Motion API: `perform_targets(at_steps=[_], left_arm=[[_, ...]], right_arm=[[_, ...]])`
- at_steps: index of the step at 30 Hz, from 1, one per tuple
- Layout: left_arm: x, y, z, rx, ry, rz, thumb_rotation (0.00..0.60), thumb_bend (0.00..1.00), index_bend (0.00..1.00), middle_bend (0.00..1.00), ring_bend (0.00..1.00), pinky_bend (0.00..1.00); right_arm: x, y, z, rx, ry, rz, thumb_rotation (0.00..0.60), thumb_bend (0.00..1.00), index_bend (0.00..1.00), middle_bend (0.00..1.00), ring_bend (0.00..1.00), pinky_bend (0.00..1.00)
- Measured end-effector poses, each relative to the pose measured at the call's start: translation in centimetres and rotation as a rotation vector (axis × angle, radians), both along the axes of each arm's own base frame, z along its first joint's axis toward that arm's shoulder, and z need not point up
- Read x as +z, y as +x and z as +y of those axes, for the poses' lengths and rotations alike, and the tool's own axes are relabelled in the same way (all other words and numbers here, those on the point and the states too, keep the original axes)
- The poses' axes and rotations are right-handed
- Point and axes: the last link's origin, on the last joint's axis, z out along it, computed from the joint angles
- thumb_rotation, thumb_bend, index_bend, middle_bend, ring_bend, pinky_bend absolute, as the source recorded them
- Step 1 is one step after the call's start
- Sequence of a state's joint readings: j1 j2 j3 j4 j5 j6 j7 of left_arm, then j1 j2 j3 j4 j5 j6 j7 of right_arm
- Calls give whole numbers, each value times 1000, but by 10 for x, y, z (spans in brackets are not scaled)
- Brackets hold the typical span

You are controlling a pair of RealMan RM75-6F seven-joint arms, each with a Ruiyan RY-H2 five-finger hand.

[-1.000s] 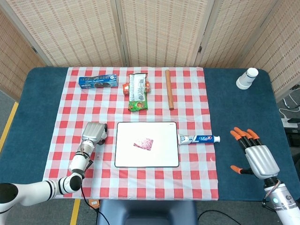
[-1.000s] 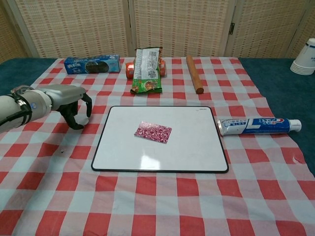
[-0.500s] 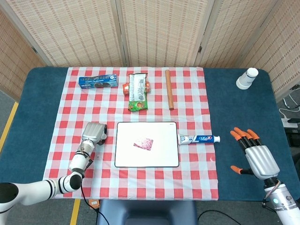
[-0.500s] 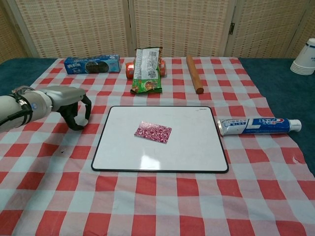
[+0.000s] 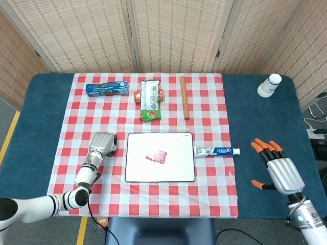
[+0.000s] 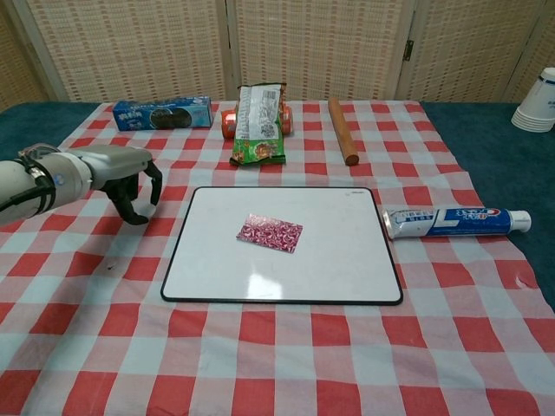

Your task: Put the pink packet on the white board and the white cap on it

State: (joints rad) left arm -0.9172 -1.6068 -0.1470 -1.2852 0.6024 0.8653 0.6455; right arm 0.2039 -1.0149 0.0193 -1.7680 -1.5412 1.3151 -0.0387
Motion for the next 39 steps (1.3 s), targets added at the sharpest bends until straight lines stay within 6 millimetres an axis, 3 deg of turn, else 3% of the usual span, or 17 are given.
perform_targets(at_steps=[4,14,20,26,39], left_arm=[[1,7,-1,-16,-4,-6,600,318,535,1000,1000,1000],[-17,87,-21,-182,-48,-35,600,318,536,1000,1000,1000],[-39,119,-32,-231,-83,-26,600,318,536,1000,1000,1000],[-58,133,-34,-243,-100,-13,600,318,537,1000,1000,1000],[-71,151,-29,-233,-121,-20,600,318,538,1000,1000,1000]], right_arm=[[-1,1,0,3,3,1,548,0,0,0,0,79],[1,-1,0,-1,4,-8,548,0,0,0,0,79],[2,0,1,5,7,-18,547,0,0,0,0,79],[3,-2,2,7,12,-24,548,0,0,0,0,79],[6,-6,-3,-14,15,-34,547,0,0,0,0,79]])
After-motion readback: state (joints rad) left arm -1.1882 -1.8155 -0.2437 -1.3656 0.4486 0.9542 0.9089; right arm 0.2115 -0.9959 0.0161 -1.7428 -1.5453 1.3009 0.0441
